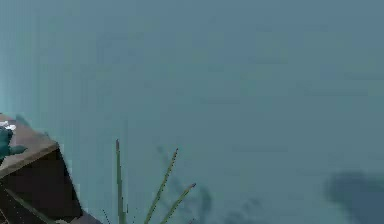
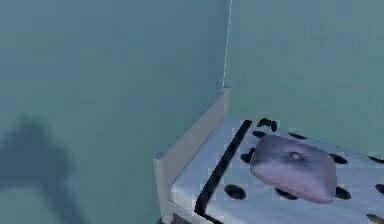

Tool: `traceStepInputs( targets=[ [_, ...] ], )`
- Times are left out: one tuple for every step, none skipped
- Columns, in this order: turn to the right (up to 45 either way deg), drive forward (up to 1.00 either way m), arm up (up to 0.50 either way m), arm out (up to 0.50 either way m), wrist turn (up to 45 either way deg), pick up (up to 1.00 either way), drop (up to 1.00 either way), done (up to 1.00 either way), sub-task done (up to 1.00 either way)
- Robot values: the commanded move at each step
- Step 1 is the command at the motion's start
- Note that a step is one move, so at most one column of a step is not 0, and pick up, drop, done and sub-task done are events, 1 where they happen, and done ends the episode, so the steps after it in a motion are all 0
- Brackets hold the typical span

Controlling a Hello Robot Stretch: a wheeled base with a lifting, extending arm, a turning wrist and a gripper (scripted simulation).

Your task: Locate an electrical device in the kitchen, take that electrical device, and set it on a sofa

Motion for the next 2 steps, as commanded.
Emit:
traceStepInputs(
  targets=[
    [-45.0, 0.0, 0.0, 0.0, 0.0, 0.0, 0.0, 0.0, 0.0],
    [-45.0, 0.0, 0.0, 0.0, 0.0, 0.0, 0.0, 0.0, 0.0]
  ],
)
